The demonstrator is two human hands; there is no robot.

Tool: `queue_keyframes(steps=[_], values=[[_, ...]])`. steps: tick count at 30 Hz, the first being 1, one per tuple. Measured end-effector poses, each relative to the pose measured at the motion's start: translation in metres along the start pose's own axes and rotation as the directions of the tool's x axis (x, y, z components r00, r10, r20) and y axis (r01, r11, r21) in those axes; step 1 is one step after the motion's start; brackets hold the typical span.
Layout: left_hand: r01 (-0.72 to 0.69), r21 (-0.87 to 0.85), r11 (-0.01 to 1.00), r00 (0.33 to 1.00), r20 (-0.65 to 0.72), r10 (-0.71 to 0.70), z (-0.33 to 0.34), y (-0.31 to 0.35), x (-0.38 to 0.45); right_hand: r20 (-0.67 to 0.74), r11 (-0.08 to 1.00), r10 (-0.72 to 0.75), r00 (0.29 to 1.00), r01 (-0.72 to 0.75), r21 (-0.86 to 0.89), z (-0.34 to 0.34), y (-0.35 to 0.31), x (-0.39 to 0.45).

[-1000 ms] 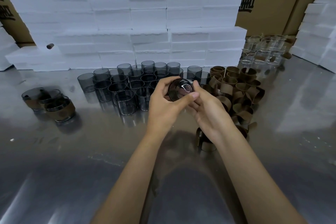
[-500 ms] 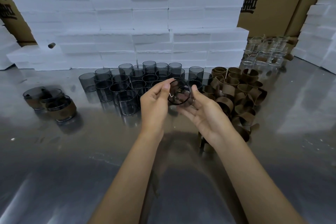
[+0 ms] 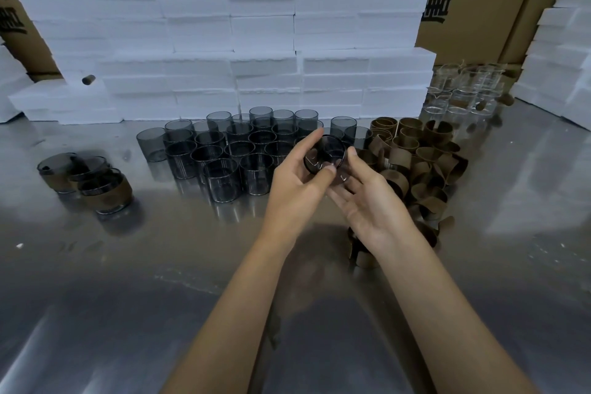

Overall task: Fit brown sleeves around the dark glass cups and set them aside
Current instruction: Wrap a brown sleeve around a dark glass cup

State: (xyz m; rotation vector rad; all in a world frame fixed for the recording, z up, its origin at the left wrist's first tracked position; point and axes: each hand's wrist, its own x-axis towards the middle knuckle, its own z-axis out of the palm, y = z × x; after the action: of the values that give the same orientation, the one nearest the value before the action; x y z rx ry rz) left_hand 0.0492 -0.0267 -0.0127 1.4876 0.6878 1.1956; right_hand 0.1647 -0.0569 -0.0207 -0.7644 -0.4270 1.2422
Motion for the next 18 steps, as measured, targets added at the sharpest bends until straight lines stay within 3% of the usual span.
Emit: queue_keyframes(steps=[6,9,11,13,18], values=[[-0.019,0.049,0.999,0.991,-0.131,0.026,-0.001,-0.003,0.004,-0.01,0.985,-0.094,0.996,0.091,-0.147,0.004,0.004,-0.002],[0.044,-0.2,0.979,0.975,-0.207,-0.086,-0.005,-0.003,0.007,-0.023,0.883,-0.261,0.965,0.229,-0.41,0.007,0.006,-0.002],[0.104,-0.404,0.909,0.969,-0.163,-0.184,-0.007,-0.003,0.009,0.055,0.718,-0.376,0.925,0.328,-0.613,0.006,0.008,-0.002],[0.169,-0.529,0.831,0.964,-0.088,-0.251,-0.008,-0.002,0.008,0.17,0.586,-0.391,0.904,0.388,-0.712,0.006,0.011,-0.003],[0.297,-0.594,0.748,0.938,0.037,-0.343,-0.007,0.001,0.008,0.277,0.493,-0.407,0.87,0.464,-0.736,0.008,0.016,-0.005]])
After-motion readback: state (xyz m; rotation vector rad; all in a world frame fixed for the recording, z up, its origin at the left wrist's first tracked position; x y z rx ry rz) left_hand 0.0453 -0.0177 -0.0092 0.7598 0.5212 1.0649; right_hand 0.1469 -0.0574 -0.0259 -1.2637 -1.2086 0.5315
